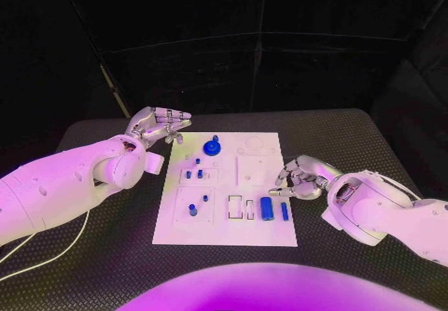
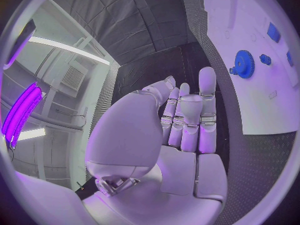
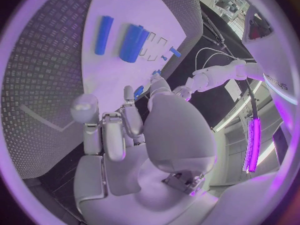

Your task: Assemble the parts on the task board

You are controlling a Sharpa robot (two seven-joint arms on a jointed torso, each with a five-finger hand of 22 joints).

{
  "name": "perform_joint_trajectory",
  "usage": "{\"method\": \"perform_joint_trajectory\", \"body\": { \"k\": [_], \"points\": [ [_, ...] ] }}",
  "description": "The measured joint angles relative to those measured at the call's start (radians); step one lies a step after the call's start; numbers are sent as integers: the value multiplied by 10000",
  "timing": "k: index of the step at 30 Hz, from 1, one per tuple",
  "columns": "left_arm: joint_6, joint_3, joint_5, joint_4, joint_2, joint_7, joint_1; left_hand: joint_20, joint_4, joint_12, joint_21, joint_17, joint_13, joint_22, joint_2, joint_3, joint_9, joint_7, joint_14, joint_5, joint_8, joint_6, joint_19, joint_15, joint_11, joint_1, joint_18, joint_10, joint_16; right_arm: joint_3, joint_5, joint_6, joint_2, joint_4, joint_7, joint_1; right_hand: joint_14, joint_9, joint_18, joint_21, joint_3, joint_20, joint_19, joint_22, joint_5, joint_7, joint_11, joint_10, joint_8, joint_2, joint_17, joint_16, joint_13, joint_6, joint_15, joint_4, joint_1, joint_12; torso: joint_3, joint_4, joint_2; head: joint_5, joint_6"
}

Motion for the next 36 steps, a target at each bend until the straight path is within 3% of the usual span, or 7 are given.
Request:
{"method": "perform_joint_trajectory", "body": {
  "k": [5,12,18,21,25,30,36],
  "points": [
    [0,0,0,35,-5,3,-8,0,0,0,0,0,0,0,0,0,0,0,0,0,0,0,0,0,0,0,0,0,0,-23,-736,214,60,126,-750,-334,0,175,1,111,-363,-23,92,195,0,-18,-39,220,324,103,-1,100,501,-90,1,87,-417,444,-17,-33,-19,-32,-33],
    [1,0,0,45,-24,3,-13,0,0,0,0,1,0,0,0,0,0,0,0,0,0,0,0,0,0,0,0,0,0,-17,-1433,402,267,123,-1337,-450,1,312,3,199,-478,-40,177,379,-236,-58,-89,342,591,42,-1,116,568,-129,2,93,-695,659,-17,-51,-26,11,-60],
    [3,0,0,35,-17,3,-16,0,0,-1,0,2,0,0,0,0,0,0,0,0,0,0,0,0,0,0,0,0,0,-16,-1800,493,509,43,-1607,-542,1,355,3,199,-486,-40,177,433,-374,-52,-53,377,639,27,-2,159,567,-194,3,100,-744,707,-16,-47,-20,5,-80],
    [5,0,0,32,-6,3,-18,0,0,-1,0,1,0,0,0,0,0,0,0,0,0,0,0,0,0,0,0,0,0,-17,-1901,527,641,-85,-1671,-573,1,369,-157,234,-486,-41,224,447,-374,-52,-53,377,695,68,-2,159,567,-193,3,100,-784,774,-12,-47,-15,12,-95],
    [8,0,0,29,8,3,-27,0,0,-1,0,2,0,0,0,0,0,0,0,0,0,0,0,0,0,0,0,0,0,-18,-2001,573,814,-271,-1725,-657,1,410,-157,240,-486,-39,248,476,-374,-60,-89,413,783,106,-3,158,566,-202,3,100,-822,829,-12,-47,-13,21,-108],
    [12,0,0,29,14,3,-31,0,0,-1,0,2,0,0,0,0,0,0,0,0,0,0,0,0,0,0,0,0,0,-17,-2077,671,1048,-433,-1754,-765,1,472,-156,280,-458,-39,248,532,-122,-81,-90,485,898,122,-3,195,566,-223,4,72,-806,944,-13,-41,-12,17,-109],
    [14,0,1,19,15,3,-34,0,0,-2,0,3,0,0,0,0,0,0,0,0,0,0,0,0,0,1,0,0,0,12,-2143,792,1184,-537,-1799,-820,2,547,-155,291,-403,-39,248,575,44,-111,-90,485,1018,318,-4,195,566,-249,4,80,-800,995,-18,-40,-15,-9,-86]
  ]
}}
